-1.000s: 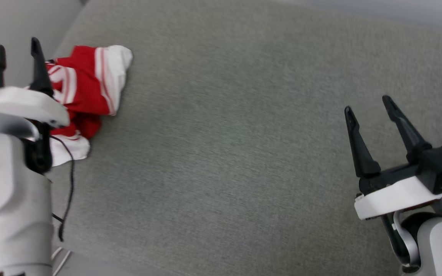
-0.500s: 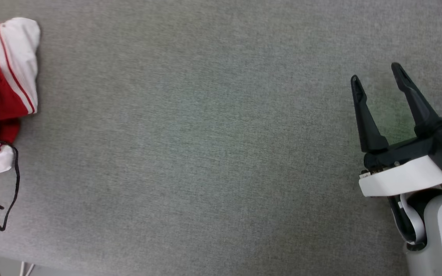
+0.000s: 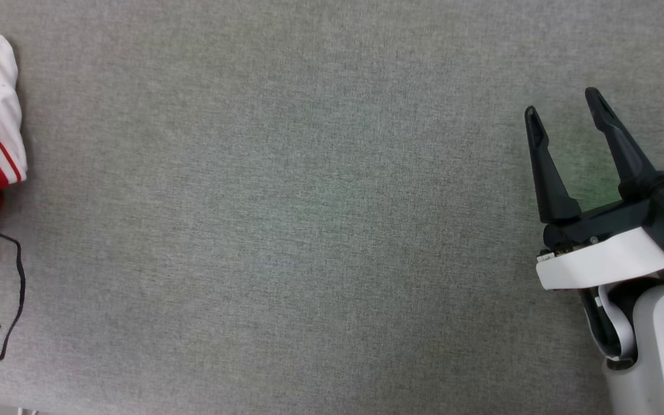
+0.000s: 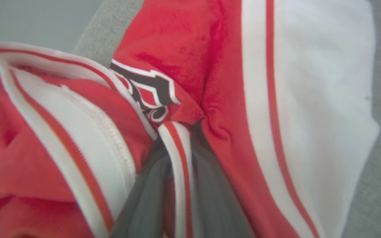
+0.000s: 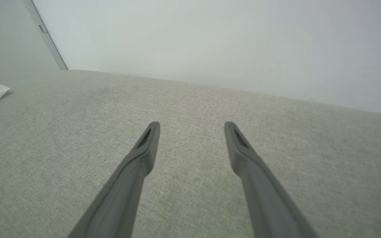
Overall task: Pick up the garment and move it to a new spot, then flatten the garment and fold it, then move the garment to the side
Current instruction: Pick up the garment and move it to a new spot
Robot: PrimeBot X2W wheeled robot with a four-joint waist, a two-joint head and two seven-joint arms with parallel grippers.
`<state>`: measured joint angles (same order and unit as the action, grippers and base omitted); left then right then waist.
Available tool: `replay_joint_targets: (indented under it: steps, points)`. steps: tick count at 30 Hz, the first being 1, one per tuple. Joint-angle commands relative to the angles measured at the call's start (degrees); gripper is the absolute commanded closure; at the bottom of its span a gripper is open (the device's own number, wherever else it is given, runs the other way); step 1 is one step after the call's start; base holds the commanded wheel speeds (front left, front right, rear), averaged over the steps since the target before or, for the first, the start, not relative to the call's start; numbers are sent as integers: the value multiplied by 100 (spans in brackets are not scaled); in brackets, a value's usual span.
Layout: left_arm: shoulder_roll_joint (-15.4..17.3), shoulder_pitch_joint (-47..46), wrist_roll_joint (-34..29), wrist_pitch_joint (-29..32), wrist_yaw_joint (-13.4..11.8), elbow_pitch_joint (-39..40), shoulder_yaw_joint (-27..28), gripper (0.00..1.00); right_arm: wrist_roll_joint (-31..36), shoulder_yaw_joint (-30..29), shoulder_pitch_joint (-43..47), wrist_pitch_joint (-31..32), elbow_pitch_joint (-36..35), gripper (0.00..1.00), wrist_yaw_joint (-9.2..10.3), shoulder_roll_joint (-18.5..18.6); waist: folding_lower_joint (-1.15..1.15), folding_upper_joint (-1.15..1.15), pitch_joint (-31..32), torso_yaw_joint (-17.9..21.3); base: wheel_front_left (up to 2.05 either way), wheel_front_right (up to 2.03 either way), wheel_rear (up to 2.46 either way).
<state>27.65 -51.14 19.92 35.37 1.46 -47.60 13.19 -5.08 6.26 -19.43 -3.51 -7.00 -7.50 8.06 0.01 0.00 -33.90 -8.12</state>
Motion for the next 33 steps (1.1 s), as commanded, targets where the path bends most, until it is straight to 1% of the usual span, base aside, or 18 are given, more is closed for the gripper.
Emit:
replay_joint_targets:
  steps: [1, 6, 10, 14, 17, 18, 20, 23, 27, 28, 33]
  points:
    - [-262, 381, -47, -2, 19, -135, -115, 100, -7, -9, 6, -21, 17, 0, 2, -36, -1, 0, 100, -5, 0, 0, 0]
    - [-63, 262, -240, -809, -100, 430, -158, 100, -17, -25, 184, -55, 96, 0, 2, -120, -1, 0, 491, -46, 0, 0, 0]
    - [-88, 220, -325, -1604, -152, 686, -176, 100, -56, -34, 318, -85, 150, 0, 2, -212, -1, 0, 883, -65, 0, 0, 0]
    - [-197, 214, -327, -2530, -119, 827, -162, 100, -74, -82, 484, -109, 222, 0, 2, -308, -1, 0, 1313, -39, 0, 0, 0]
    - [-264, 231, -370, -3081, -54, 832, -221, 100, -107, -131, 627, -106, 246, 0, 2, -382, -1, 0, 1602, 15, 0, 0, 0]
    - [-314, 325, -407, -3546, 10, 812, -277, 100, -140, -162, 758, -115, 277, 0, 2, -431, -1, 0, 1871, 114, 0, 0, 0]
    - [-435, 374, -412, -3781, 38, 811, -334, 100, -158, -169, 837, -135, 311, 0, 2, -464, -1, 0, 2045, 221, 0, 0, 0]
    - [-637, 484, -416, -4054, 5, 946, -417, 100, -193, -195, 969, -128, 350, 0, 3, -494, -1, 0, 2270, 395, 0, 0, 0]
    - [-1044, 855, -409, -4316, -54, 1351, -569, 100, -243, -192, 1145, -122, 409, 0, 2, -520, -1, 0, 2540, 689, 0, 0, 0]
    - [-1191, 989, -391, -4355, -56, 1501, -622, 100, -258, -187, 1186, -124, 426, 0, 2, -521, -1, 0, 2606, 774, 0, 0, 0]
    - [-1723, 1713, -485, -4357, -146, 2414, -968, 100, -412, -163, 1371, -113, 463, 0, 2, -524, -1, 0, 2863, 1243, 0, 0, 0]
